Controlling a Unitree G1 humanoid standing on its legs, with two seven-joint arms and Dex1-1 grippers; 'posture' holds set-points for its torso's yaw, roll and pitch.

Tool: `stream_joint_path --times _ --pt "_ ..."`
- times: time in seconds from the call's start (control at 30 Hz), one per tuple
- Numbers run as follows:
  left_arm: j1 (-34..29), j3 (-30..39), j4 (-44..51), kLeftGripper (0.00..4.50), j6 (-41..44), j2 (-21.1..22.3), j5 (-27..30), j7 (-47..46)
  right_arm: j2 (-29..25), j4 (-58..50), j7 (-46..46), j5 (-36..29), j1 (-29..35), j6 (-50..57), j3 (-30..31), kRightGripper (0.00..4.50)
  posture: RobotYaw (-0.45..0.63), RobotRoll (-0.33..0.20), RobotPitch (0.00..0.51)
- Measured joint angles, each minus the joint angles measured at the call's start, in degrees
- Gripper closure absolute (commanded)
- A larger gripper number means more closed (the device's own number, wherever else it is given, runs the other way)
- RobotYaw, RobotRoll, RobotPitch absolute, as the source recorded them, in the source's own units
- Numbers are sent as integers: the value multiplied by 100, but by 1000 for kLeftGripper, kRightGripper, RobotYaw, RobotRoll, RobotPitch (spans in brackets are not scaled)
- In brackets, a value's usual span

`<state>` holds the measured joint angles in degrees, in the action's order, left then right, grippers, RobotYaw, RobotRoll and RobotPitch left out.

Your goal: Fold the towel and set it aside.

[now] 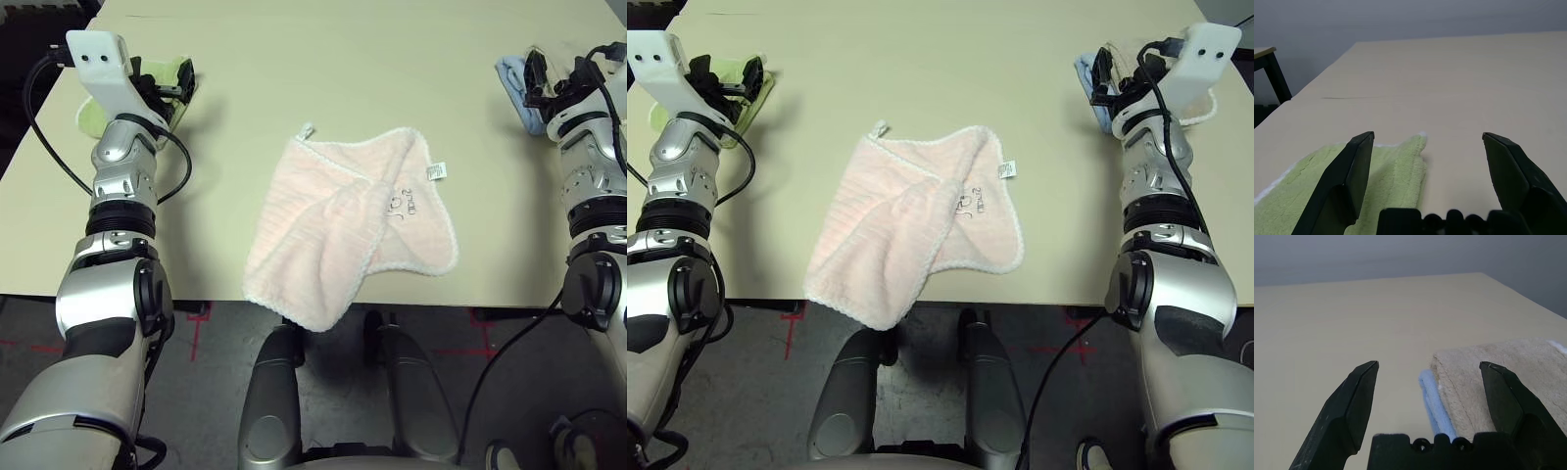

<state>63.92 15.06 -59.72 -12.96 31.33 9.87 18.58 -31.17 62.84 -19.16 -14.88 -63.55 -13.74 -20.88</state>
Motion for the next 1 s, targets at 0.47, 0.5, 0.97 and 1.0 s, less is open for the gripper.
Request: stream_joint_path --times 0.47,0.5,0.97,1.0 --pt "-91 -34 4 0 1 61 2 261 138 -543 -14 -20 357 37 11 20 -61 0 329" --pt "-124 -28 4 0 1 93 10 313 196 -651 2 -18 367 67 27 20 -56 0 330" --pt "-55 -58 -191 0 -108 322 -133 333 248 -785 -208 160 26 473 379 20 -10 0 340" --pt "-5 -54 -187 0 -125 325 -100 590 202 -677 -422 127 25 431 362 20 -5 0 336"
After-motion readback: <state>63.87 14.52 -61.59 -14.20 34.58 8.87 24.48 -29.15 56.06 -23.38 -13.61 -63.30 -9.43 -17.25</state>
